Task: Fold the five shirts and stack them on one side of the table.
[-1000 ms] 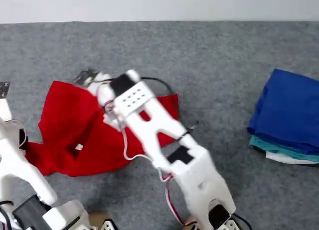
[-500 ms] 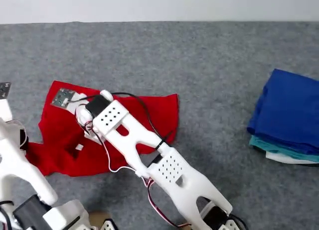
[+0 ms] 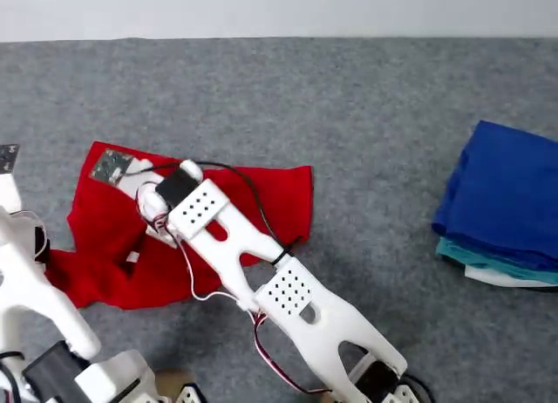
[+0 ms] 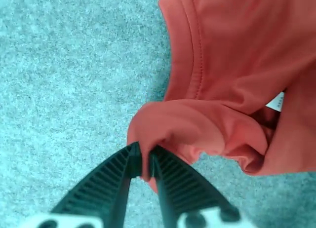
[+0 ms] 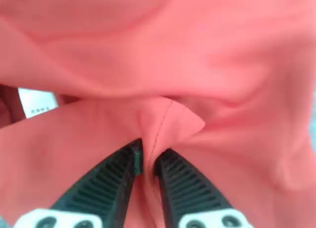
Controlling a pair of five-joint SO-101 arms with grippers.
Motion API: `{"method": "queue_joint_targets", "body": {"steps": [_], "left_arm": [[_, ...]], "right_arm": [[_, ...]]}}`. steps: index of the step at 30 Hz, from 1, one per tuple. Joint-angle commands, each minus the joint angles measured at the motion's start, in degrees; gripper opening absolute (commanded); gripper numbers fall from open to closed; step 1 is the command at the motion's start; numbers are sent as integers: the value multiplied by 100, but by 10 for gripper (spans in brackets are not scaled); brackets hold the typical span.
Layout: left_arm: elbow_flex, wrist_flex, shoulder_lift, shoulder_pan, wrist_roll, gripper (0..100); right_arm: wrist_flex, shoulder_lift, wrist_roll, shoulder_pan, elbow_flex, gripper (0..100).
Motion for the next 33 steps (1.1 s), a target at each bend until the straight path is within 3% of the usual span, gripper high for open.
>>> {"method": "queue_joint_targets", "body": {"steps": [1, 10, 17, 21, 25, 33], "left_arm": [[-13, -79, -35, -18, -35, 5], [-57, -79, -70, 9, -35, 5], [-347, -35, -686, 62, -26, 5], [-576, -35, -1363, 545, 9, 5], [-1042, -158, -1978, 1213, 607, 5], [-2554, -1046, -2321, 2136, 1275, 5]], "right_arm": [[347, -593, -18, 277, -510, 9], [690, -1736, 651, 884, -501, 9], [699, -2695, 668, 1481, -501, 9], [690, -3415, 668, 1956, -527, 9], [681, -4303, 633, 2492, -554, 9], [514, -5613, 668, 3626, -554, 9]]}}
